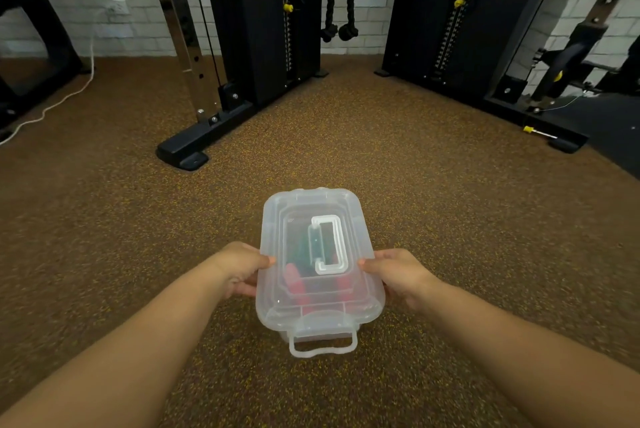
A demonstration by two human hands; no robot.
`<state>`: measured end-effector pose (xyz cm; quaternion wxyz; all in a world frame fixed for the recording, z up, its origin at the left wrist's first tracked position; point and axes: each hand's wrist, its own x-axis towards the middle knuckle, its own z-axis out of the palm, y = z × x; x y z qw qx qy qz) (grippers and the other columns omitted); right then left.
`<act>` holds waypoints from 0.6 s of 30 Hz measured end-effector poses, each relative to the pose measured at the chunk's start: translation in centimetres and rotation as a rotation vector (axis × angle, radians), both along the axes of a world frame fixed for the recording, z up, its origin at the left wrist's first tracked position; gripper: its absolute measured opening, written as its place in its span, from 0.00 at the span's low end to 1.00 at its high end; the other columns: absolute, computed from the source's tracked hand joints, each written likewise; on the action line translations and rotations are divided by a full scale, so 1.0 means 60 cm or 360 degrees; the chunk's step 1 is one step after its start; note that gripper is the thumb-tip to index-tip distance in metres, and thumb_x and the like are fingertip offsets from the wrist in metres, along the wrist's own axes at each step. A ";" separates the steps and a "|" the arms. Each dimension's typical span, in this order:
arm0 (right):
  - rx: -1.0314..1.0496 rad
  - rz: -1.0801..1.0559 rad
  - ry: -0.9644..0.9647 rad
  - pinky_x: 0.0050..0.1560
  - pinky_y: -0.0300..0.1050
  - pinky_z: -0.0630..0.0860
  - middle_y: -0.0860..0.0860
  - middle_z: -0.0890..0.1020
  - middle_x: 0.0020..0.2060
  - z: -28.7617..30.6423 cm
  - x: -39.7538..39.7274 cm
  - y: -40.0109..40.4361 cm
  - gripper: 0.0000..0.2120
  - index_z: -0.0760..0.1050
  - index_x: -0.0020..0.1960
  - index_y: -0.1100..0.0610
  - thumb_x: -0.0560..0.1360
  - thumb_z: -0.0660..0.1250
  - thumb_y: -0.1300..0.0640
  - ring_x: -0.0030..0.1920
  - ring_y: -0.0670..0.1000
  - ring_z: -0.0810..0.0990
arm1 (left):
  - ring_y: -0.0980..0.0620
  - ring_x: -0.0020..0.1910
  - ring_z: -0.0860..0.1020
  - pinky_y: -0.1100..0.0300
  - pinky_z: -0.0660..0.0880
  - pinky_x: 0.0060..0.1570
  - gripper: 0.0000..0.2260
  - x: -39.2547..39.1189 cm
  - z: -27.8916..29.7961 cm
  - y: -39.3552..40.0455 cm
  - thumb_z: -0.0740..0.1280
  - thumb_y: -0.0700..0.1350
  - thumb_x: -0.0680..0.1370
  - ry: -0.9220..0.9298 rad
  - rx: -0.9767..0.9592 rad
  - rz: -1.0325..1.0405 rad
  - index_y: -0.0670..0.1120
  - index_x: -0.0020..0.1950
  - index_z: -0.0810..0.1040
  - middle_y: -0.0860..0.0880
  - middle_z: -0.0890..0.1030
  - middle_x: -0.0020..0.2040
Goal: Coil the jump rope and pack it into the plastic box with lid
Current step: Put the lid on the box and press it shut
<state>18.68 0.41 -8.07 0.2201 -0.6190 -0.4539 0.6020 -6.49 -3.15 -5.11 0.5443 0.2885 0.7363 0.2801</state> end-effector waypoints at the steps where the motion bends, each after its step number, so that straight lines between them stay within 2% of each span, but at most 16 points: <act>1: 0.0008 -0.0004 -0.0011 0.46 0.47 0.82 0.55 0.86 0.46 0.001 0.009 0.000 0.09 0.80 0.53 0.60 0.74 0.69 0.59 0.46 0.53 0.86 | 0.44 0.45 0.82 0.48 0.80 0.38 0.07 0.008 -0.003 0.003 0.67 0.35 0.76 -0.0012 0.0004 -0.0005 0.39 0.52 0.75 0.40 0.82 0.48; 3: 0.0010 -0.0028 -0.0018 0.47 0.48 0.82 0.55 0.86 0.46 -0.001 0.022 0.000 0.08 0.80 0.53 0.60 0.74 0.69 0.59 0.46 0.53 0.85 | 0.45 0.44 0.81 0.49 0.79 0.38 0.05 0.020 -0.005 0.011 0.68 0.36 0.76 -0.0012 0.0031 -0.0002 0.40 0.50 0.75 0.40 0.82 0.46; 7: 0.0065 -0.0026 -0.0033 0.53 0.54 0.81 0.54 0.86 0.45 -0.004 0.025 -0.001 0.05 0.81 0.48 0.57 0.74 0.69 0.58 0.45 0.54 0.85 | 0.44 0.45 0.82 0.50 0.79 0.38 0.08 0.021 -0.010 0.014 0.68 0.36 0.76 -0.0017 0.0029 -0.0014 0.38 0.55 0.76 0.39 0.83 0.49; 10: 0.0089 -0.0008 -0.0031 0.52 0.52 0.81 0.54 0.86 0.46 -0.002 0.021 -0.004 0.07 0.81 0.52 0.58 0.75 0.68 0.59 0.46 0.53 0.85 | 0.43 0.47 0.82 0.48 0.80 0.42 0.10 0.017 -0.014 0.009 0.68 0.37 0.75 -0.0024 0.0030 -0.0001 0.38 0.57 0.76 0.39 0.83 0.49; 14: 0.0097 -0.0013 -0.0008 0.44 0.46 0.82 0.55 0.86 0.47 0.003 0.020 -0.008 0.07 0.80 0.54 0.58 0.77 0.66 0.60 0.46 0.53 0.85 | 0.43 0.47 0.83 0.46 0.81 0.44 0.09 0.018 -0.012 0.005 0.68 0.37 0.75 -0.0025 0.0016 -0.0019 0.38 0.55 0.76 0.39 0.84 0.49; 18: 0.0082 -0.0007 0.0016 0.47 0.48 0.82 0.56 0.85 0.49 0.001 0.020 -0.005 0.08 0.80 0.54 0.59 0.77 0.66 0.60 0.47 0.54 0.85 | 0.43 0.47 0.83 0.44 0.80 0.47 0.07 0.017 -0.012 -0.002 0.68 0.36 0.76 -0.0028 0.0007 -0.0026 0.38 0.53 0.76 0.39 0.83 0.48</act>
